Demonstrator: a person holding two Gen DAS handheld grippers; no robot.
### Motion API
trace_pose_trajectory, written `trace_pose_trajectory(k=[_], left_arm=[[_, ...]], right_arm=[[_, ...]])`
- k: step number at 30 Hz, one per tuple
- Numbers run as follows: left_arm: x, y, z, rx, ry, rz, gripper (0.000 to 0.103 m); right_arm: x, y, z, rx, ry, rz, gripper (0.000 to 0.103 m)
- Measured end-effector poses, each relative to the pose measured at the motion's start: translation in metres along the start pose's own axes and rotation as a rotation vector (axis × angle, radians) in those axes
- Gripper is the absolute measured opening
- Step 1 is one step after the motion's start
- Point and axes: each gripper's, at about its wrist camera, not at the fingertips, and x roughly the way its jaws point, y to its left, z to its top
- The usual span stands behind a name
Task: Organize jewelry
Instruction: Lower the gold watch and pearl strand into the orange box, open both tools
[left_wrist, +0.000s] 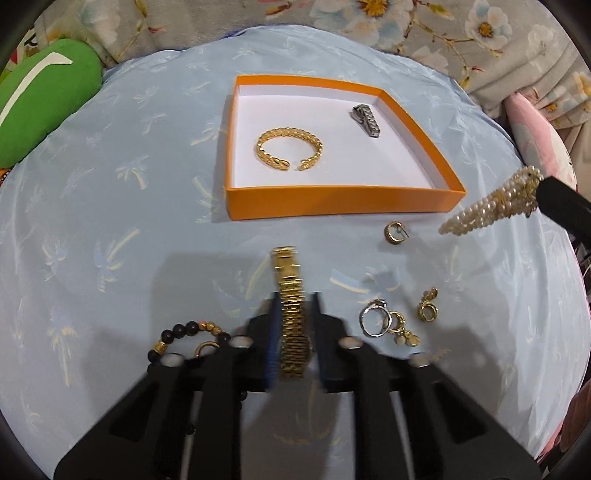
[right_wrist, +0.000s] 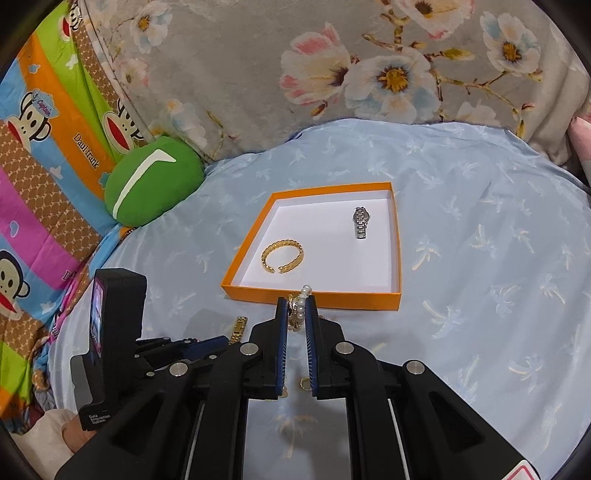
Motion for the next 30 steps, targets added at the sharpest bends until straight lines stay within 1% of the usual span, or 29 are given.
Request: trace_pose_trajectory(k=[3, 7, 11, 15, 21, 23, 26, 30], left_arm=[[-0.003, -0.001, -0.001, -0.013, 0.001, -0.029, 0.011], [-0.016, -0.001, 0.001, -0.028, -0.031, -0.039, 0.011], [-0.039, 0.0, 0.013, -0.039, -0.072, -0.068, 0.011], [-0.063, -0.001, 0.032, -0.033, -0.127, -0.089, 0.011], [-0.078, -0.002, 0.076, -0.011, -0.192, -0.113, 0.011], [-0.076, -0.004, 0.096, 0.008, -0.217, -0.094, 0.011], [-0.066, -0.006, 0.126, 0.021, -0.246, -0.075, 0.011], [-0.041, -0.008, 0.168, 0.03, -0.266, -0.05, 0.011]], right_arm=[[0.0, -0.001, 0.0, 0.003, -0.001, 0.0, 0.009], [-0.001, -0.002, 0.002, 0.002, -0.01, -0.002, 0.009], [-0.004, -0.003, 0.009, -0.005, -0.027, -0.007, 0.009], [-0.004, -0.003, 0.019, -0.014, -0.04, -0.016, 0.009], [0.011, -0.005, 0.047, -0.042, -0.063, -0.031, 0.009], [0.02, -0.006, 0.059, -0.053, -0.068, -0.038, 0.009], [0.04, -0.008, 0.078, -0.065, -0.071, -0.048, 0.009], [0.073, -0.015, 0.1, -0.059, -0.065, -0.052, 0.009]])
